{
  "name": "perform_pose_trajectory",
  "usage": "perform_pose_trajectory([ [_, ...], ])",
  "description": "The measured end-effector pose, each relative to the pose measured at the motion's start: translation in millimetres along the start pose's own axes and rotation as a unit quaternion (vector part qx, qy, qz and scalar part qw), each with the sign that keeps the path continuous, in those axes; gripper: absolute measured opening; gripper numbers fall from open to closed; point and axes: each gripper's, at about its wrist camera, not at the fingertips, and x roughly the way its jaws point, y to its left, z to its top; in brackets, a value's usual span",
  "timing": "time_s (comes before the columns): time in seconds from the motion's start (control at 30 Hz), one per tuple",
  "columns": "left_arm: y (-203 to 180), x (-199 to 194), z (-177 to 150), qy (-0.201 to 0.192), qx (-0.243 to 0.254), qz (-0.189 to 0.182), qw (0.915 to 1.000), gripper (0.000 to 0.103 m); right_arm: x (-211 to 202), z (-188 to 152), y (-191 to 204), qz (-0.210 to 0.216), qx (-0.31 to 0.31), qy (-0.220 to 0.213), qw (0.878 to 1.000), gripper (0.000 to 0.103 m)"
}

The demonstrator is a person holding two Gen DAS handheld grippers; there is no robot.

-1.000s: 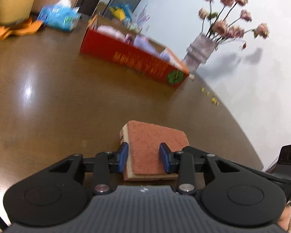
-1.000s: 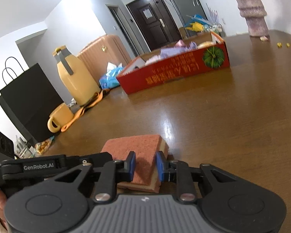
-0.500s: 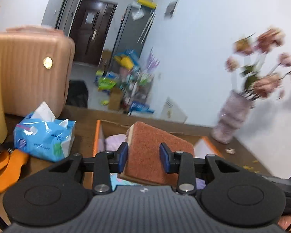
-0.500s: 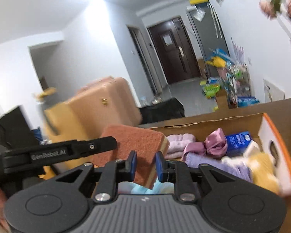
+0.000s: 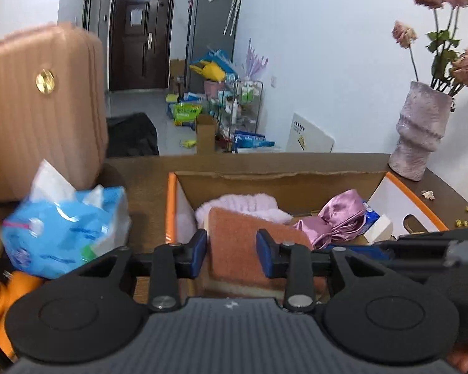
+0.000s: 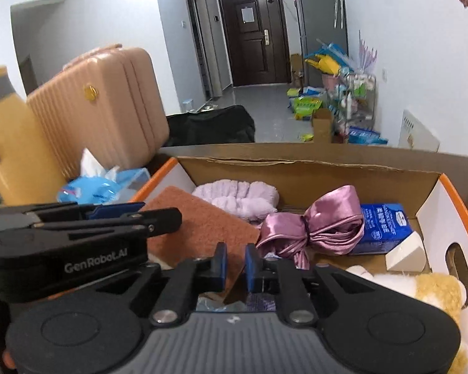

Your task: Organize soft objects

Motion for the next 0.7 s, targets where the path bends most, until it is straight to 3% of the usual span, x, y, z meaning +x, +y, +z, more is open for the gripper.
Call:
perform_pose_trajectory([
  [0.23,5.9,-93.2,28.2,-0.039,0.004,0.036,0.9986,0.04,-104.4,22.2,-13.0,-0.032,-0.026,-0.064,0.997,0.014],
  [0.33,7.1,-143.9,37.3,-0.066,-0.001,0.053,0.9964,0.045,-162.6,24.6,-21.0,-0.062,-0.043,-0.092,0.993,0.02],
  [0.4,7.1,-170.3,40.8,-0.077,-0.004,0.064,0.9949,0.053,-197.3,22.4,-28.8,-0.088,-0.05,-0.106,0.989,0.031],
  [0.47,5.4,-191.6,41.3,-0.093,-0.008,0.073,0.993,0.069,-223.1,17.8,-35.2,-0.114,-0.056,-0.121,0.985,0.056],
  [0.57,-5.8,-214.3,37.3,-0.118,0.002,0.085,0.9893,0.079,-253.6,5.8,-38.6,-0.14,-0.058,-0.162,0.975,0.083],
  [0.7,-23.6,-235.2,31.3,-0.142,0.016,0.094,0.9853,0.085,-277.9,-3.5,-36.3,-0.146,-0.061,-0.183,0.97,0.086],
])
